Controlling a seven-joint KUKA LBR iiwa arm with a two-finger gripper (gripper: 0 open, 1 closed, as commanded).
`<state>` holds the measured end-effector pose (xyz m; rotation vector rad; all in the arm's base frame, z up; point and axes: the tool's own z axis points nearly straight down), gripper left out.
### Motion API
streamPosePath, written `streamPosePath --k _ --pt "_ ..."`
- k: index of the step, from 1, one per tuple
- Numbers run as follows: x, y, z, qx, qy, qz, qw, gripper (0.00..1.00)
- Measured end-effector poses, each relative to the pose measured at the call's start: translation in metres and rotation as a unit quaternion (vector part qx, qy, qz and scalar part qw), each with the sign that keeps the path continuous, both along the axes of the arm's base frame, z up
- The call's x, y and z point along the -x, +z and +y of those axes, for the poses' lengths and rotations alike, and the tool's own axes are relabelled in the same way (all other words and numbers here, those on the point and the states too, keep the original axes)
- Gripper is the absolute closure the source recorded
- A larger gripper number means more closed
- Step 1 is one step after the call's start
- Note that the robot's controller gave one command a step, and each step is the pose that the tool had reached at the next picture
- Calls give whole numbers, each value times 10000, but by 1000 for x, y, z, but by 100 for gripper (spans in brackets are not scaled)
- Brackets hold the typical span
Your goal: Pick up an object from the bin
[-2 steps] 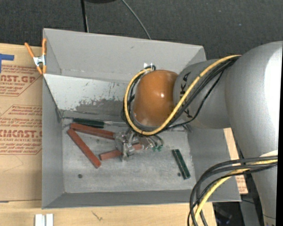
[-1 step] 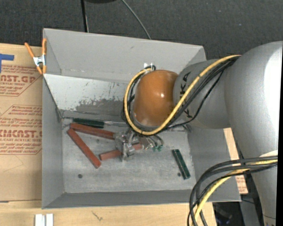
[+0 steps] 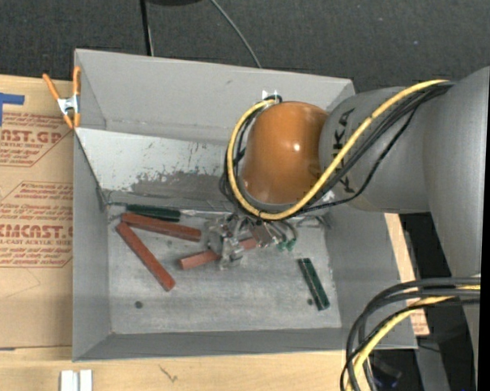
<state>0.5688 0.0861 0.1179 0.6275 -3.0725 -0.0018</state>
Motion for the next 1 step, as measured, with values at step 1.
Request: streamPosePath --k 1 --pt "20 155 2 -8 120 -48 9999 100"
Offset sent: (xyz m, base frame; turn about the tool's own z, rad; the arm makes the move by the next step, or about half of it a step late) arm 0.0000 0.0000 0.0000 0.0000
